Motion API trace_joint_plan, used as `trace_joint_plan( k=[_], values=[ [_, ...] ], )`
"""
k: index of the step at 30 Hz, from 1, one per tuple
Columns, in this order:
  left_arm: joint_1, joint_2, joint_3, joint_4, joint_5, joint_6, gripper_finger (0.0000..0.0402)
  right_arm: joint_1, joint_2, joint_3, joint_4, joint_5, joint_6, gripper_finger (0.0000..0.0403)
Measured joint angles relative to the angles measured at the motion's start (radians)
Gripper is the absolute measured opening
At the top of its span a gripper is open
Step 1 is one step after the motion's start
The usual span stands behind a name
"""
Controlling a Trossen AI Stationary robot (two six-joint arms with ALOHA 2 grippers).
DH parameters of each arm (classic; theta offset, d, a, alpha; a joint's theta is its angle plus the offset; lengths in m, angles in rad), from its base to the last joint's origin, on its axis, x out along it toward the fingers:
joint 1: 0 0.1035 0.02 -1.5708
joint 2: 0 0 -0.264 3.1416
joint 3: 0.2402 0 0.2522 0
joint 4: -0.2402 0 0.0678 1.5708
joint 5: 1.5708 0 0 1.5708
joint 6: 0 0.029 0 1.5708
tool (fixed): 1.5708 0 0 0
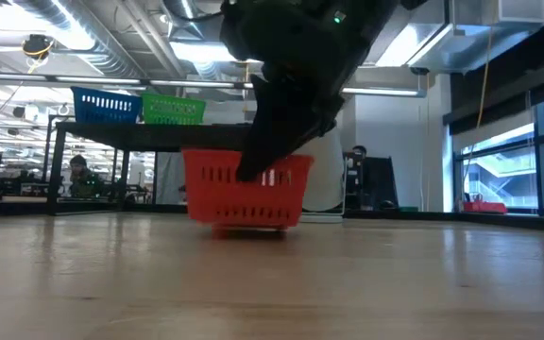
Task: Pick & Place Office Desk Supplies
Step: Put the red bin on the shelf
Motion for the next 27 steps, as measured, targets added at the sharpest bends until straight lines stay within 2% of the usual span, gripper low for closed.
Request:
trace_joint_plan(
  k=[9,12,16,24,27],
  values=[
    [-0.006,0.000,0.000,0.000,0.000,0.000,0.0143,0.004,-0.044,0.000,-0.037,-0.003,-0.005,0.0144],
    [-0.006,0.000,0.000,-0.002,0.001,0.000,0.0143,0.021,-0.093,0.000,-0.108,-0.003,-0.101,0.0164],
    [-0.006,0.000,0.000,-0.004,-0.001,-0.002,0.0143,0.059,-0.161,0.000,-0.199,-0.005,-0.207,0.0166],
    [-0.005,0.000,0.000,-0.004,-0.074,-0.007,0.0143,0.116,-0.288,-0.001,-0.413,0.007,-0.256,0.0148],
    [-0.004,0.000,0.000,-0.004,-0.105,-0.008,0.0143,0.128,-0.346,-0.046,-0.418,0.029,-0.259,0.0143]
  ],
)
